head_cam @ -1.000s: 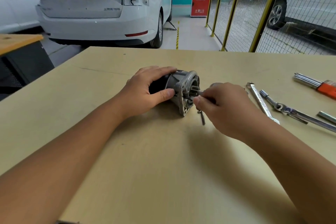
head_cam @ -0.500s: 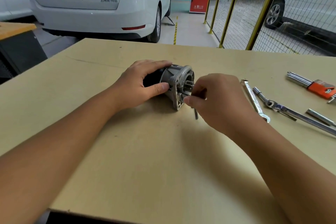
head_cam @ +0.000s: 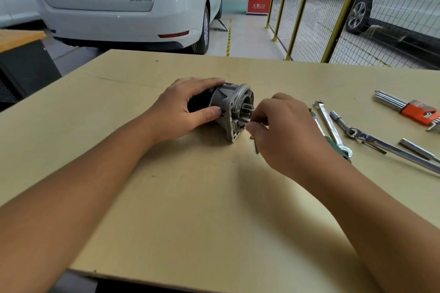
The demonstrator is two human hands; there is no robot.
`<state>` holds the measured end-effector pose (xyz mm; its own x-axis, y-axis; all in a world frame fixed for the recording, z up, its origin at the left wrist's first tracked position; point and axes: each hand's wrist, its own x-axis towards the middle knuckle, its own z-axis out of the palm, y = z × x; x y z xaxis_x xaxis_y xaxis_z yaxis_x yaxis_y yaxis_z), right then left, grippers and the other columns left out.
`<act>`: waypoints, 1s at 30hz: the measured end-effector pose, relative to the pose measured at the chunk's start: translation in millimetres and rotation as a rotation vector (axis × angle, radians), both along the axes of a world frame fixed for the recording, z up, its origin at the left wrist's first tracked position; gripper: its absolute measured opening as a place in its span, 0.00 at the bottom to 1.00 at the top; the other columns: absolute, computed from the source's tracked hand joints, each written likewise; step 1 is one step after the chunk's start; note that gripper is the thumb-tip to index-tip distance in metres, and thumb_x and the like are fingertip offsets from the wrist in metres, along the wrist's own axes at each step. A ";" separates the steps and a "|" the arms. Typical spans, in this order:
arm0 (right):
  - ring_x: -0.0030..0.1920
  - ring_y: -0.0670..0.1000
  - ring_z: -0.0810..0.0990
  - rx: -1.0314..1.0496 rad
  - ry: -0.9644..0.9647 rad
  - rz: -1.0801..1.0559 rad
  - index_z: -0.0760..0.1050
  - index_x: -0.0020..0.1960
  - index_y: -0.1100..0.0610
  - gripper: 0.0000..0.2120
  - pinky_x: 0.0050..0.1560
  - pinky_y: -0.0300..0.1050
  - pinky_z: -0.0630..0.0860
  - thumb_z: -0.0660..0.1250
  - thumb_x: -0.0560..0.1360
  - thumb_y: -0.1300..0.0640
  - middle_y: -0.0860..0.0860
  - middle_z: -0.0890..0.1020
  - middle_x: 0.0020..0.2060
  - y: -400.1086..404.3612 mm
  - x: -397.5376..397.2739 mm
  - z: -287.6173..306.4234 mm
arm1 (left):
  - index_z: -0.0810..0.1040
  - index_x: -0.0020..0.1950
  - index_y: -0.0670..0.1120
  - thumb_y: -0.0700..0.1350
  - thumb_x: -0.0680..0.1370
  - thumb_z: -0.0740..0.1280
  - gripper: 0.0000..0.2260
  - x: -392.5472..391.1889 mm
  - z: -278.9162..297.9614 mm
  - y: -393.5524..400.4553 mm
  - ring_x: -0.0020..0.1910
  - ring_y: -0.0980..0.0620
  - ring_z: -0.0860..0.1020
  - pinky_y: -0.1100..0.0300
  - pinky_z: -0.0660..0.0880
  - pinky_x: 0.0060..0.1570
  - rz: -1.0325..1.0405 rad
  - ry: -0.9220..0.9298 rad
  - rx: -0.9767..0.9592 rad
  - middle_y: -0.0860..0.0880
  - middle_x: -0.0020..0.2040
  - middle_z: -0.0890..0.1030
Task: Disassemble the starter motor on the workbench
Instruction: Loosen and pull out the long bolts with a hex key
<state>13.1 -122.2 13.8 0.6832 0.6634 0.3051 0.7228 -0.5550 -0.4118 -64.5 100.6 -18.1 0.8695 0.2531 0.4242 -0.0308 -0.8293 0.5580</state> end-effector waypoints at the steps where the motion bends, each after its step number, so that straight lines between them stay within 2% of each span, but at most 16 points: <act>1: 0.48 0.54 0.75 -0.014 -0.030 -0.014 0.78 0.48 0.52 0.06 0.54 0.54 0.74 0.67 0.80 0.51 0.47 0.73 0.46 -0.4 -0.4 0.1 | 0.74 0.75 0.58 0.57 0.76 0.71 0.27 -0.3 0.2 -0.3 0.71 0.54 0.70 0.51 0.67 0.74 0.000 0.001 -0.003 0.57 0.69 0.78; 3: 0.46 0.55 0.76 -0.044 -0.123 -0.041 0.77 0.47 0.50 0.07 0.54 0.57 0.74 0.66 0.80 0.48 0.46 0.73 0.45 -1.6 -2.3 1.0 | 0.74 0.76 0.57 0.57 0.76 0.71 0.28 -0.5 1.0 -1.3 0.71 0.54 0.70 0.52 0.67 0.73 -0.002 0.002 -0.004 0.56 0.68 0.78; 5: 0.44 0.56 0.76 -0.054 -0.190 -0.033 0.75 0.46 0.49 0.08 0.49 0.55 0.75 0.66 0.80 0.47 0.46 0.74 0.42 -2.6 -2.2 1.7 | 0.74 0.76 0.56 0.56 0.76 0.71 0.28 -0.8 1.8 -2.9 0.71 0.54 0.70 0.53 0.67 0.73 -0.002 0.001 -0.003 0.56 0.68 0.78; 8: 0.40 0.54 0.77 -0.013 -0.106 0.042 0.77 0.44 0.51 0.09 0.39 0.48 0.74 0.67 0.79 0.47 0.48 0.77 0.37 -3.6 -1.3 1.2 | 0.74 0.76 0.55 0.56 0.76 0.70 0.28 -1.3 2.5 -4.0 0.71 0.54 0.70 0.54 0.66 0.73 0.000 0.006 -0.001 0.55 0.69 0.78; 11: 0.41 0.51 0.74 0.080 -0.040 0.042 0.79 0.38 0.53 0.12 0.36 0.44 0.64 0.67 0.78 0.50 0.50 0.73 0.39 -5.1 -0.3 1.4 | 0.74 0.76 0.54 0.56 0.76 0.71 0.28 -1.3 2.5 -3.7 0.71 0.53 0.71 0.52 0.67 0.74 0.002 0.008 0.004 0.55 0.68 0.79; 15: 0.40 0.51 0.71 0.017 0.004 0.044 0.70 0.29 0.53 0.19 0.33 0.39 0.58 0.63 0.79 0.55 0.50 0.69 0.37 -7.9 4.0 6.6 | 0.74 0.76 0.55 0.56 0.76 0.71 0.28 -1.2 2.4 -3.3 0.72 0.53 0.71 0.51 0.67 0.74 0.004 0.015 -0.006 0.55 0.69 0.78; 17: 0.42 0.52 0.72 -0.044 -0.019 0.063 0.73 0.33 0.54 0.17 0.36 0.42 0.61 0.63 0.80 0.55 0.49 0.69 0.38 -8.5 6.9 8.0 | 0.74 0.76 0.55 0.55 0.76 0.71 0.28 -1.4 2.3 -3.2 0.71 0.53 0.71 0.51 0.67 0.74 0.002 0.013 -0.011 0.55 0.68 0.78; 19: 0.44 0.54 0.74 -0.090 -0.063 0.065 0.79 0.40 0.55 0.13 0.44 0.47 0.69 0.64 0.81 0.52 0.48 0.71 0.42 -9.2 10.0 7.2 | 0.74 0.76 0.56 0.55 0.76 0.72 0.27 -1.8 2.5 -3.1 0.71 0.53 0.70 0.52 0.67 0.74 0.000 0.011 -0.016 0.55 0.69 0.78; 22: 0.46 0.54 0.76 -0.127 -0.132 0.024 0.80 0.43 0.51 0.09 0.50 0.52 0.73 0.67 0.79 0.49 0.45 0.75 0.43 -11.5 9.0 7.8 | 0.74 0.76 0.56 0.56 0.76 0.71 0.28 -1.6 2.8 -3.0 0.71 0.54 0.70 0.55 0.66 0.73 0.002 0.016 -0.013 0.55 0.69 0.78; 24: 0.45 0.54 0.77 -0.099 -0.117 0.022 0.79 0.42 0.49 0.07 0.48 0.51 0.75 0.70 0.77 0.48 0.45 0.77 0.41 -11.9 7.9 7.9 | 0.74 0.76 0.55 0.56 0.76 0.71 0.28 -1.2 2.9 -2.8 0.71 0.54 0.70 0.56 0.66 0.72 0.002 0.018 -0.003 0.55 0.68 0.78; 26: 0.41 0.52 0.78 -0.005 -0.055 0.033 0.78 0.40 0.49 0.07 0.42 0.47 0.76 0.73 0.75 0.49 0.46 0.79 0.38 -11.4 6.9 7.1 | 0.74 0.76 0.55 0.56 0.76 0.70 0.28 -1.2 2.7 -2.3 0.70 0.54 0.70 0.57 0.66 0.71 0.005 0.018 0.005 0.55 0.68 0.78; 30: 0.35 0.42 0.74 0.117 0.022 0.029 0.78 0.40 0.48 0.07 0.30 0.34 0.63 0.72 0.75 0.50 0.43 0.77 0.34 -10.3 2.1 8.6 | 0.74 0.76 0.56 0.56 0.76 0.71 0.28 -1.1 2.3 -2.4 0.71 0.54 0.70 0.57 0.66 0.71 0.009 0.019 0.007 0.56 0.69 0.78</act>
